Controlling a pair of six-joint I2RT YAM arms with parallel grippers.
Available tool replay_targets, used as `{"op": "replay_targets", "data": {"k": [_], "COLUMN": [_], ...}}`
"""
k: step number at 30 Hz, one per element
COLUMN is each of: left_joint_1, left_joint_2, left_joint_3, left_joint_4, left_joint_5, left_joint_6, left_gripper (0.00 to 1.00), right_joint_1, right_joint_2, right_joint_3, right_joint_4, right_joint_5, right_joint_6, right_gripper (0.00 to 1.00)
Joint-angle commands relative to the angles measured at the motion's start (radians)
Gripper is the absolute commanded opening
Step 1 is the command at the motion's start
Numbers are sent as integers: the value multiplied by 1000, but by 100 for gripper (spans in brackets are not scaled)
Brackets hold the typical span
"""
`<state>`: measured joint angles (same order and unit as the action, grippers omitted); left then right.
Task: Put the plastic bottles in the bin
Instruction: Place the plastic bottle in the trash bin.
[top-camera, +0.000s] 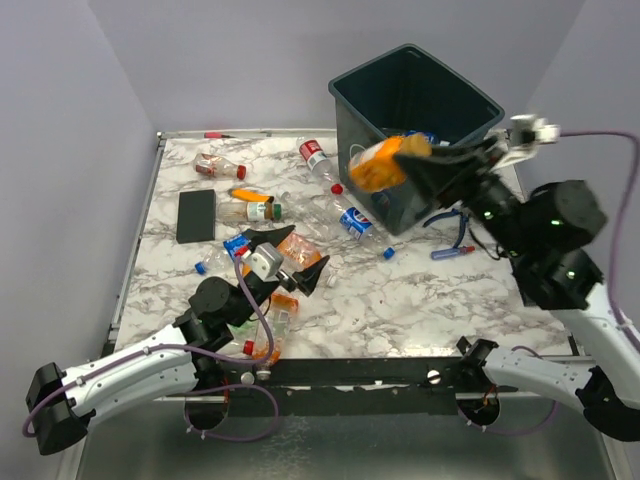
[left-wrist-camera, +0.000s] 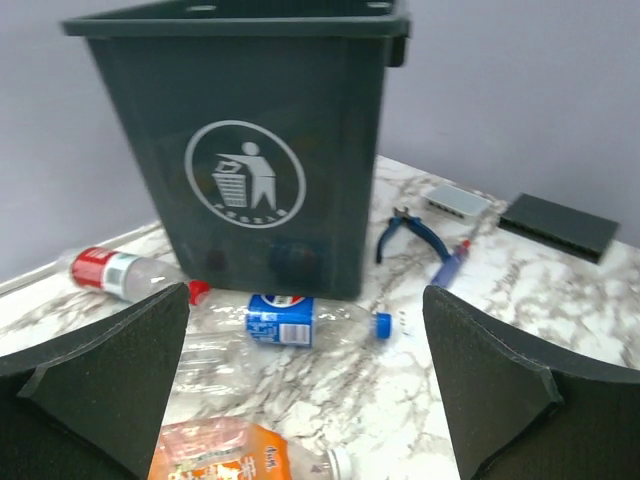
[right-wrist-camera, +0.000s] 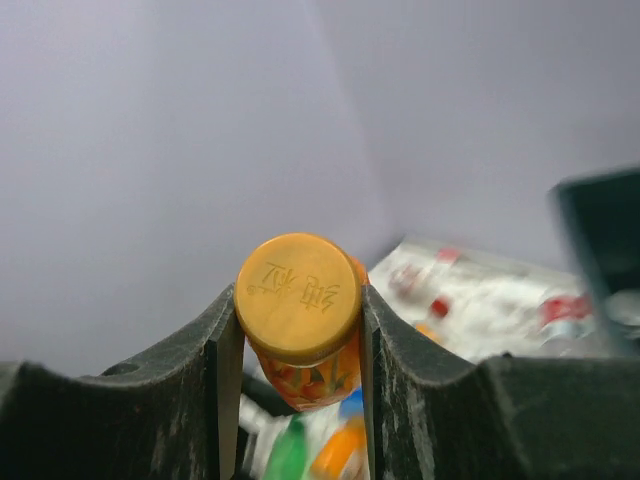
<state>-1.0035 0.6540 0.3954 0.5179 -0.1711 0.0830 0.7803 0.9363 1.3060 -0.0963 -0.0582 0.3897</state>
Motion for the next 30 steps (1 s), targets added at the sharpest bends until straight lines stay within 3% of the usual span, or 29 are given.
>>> {"op": "replay_targets", "data": {"k": [1, 3, 5, 9, 13, 18, 25, 26, 27, 30], "left_joint_1": [-1, 0, 0, -1, 0, -1, -1, -1, 0, -1], "left_joint_2": [-25, -19, -11, -5, -5, -10, -21, -19, -17, -10], "left_joint_3": [10, 12, 19, 34, 42, 55, 61, 61, 62, 63], "left_joint_4": [11, 9, -3, -37, -56, -82, -91, -91, -91, -94], "left_joint_5": [-202, -260, -305, -365, -396, -440, -458, -458, -457, -441], "left_joint_6": [-9, -19, -22, -23, -17, -26, -17, -17, -17, -20], "left_gripper": [99, 99, 99, 99, 99, 99, 99, 99, 99, 99], "right_joint_1": [7, 1, -53, -301, -464, -537, -558, -558, -559, -558], "right_joint_2": [88, 191, 297, 434, 533, 727, 847, 857, 864, 857], "right_joint_3": [195, 278, 357, 455, 472, 647, 722, 727, 726, 708], "right_joint_4": [-146, -136, -138, -159, -99, -223, -307, -319, -326, -330], "right_joint_5": [557, 755, 824, 677, 571, 497, 450, 429, 404, 358], "right_joint_6": [-252, -362, -411, -230, -89, 5, 0, -3, -6, 1], "right_gripper": [0, 0, 0, 0, 0, 0, 1, 4, 14, 59]}}
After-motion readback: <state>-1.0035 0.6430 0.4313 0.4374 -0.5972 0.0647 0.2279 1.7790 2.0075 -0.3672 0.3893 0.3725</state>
